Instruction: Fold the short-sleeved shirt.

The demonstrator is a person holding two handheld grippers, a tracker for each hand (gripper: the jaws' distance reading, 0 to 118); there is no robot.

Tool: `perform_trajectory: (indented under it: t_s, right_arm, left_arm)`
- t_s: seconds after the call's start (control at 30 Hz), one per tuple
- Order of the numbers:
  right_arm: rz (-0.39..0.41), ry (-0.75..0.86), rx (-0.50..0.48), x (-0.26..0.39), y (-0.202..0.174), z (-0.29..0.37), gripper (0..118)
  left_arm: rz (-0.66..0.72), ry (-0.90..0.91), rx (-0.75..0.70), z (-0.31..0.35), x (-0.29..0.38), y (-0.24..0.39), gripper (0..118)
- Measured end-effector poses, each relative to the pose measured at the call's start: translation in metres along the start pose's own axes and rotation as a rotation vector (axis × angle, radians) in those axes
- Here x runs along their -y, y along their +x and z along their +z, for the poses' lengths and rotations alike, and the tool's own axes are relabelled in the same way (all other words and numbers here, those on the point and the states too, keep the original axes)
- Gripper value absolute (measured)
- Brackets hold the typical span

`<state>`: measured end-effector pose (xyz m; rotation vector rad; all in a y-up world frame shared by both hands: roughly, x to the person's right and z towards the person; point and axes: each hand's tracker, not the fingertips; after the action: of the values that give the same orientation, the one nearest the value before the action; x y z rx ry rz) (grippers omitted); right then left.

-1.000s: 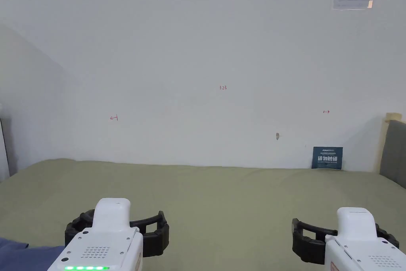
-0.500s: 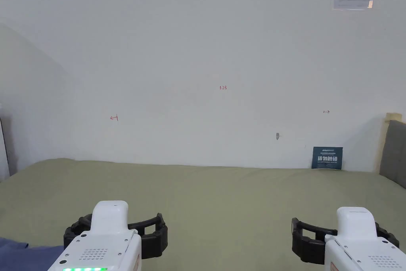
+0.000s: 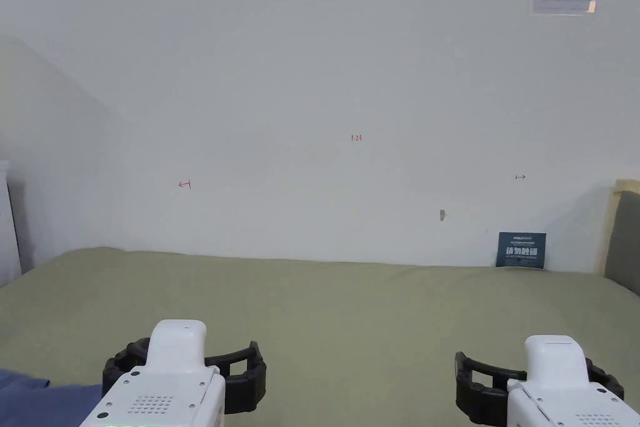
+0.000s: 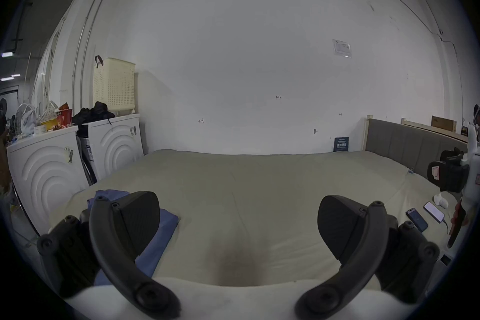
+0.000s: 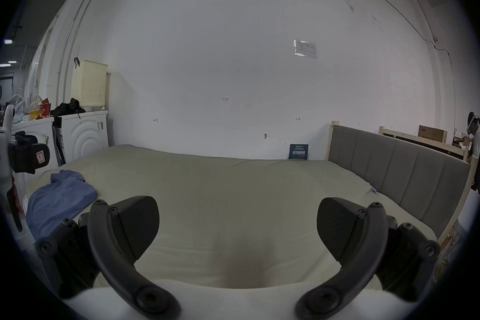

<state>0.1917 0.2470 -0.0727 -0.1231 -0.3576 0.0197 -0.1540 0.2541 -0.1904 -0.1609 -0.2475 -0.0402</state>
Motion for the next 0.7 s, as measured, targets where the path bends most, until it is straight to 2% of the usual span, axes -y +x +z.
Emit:
perform_trajectory:
  t_s: [0.7]
  right_arm:
    - [-0.040,0.013,-0.005,-0.0031,0.0094,-0.0019,118]
  left_arm:
    - [0.046,0.043,0.016,-0.0003,-0.0026,-0.0024,118]
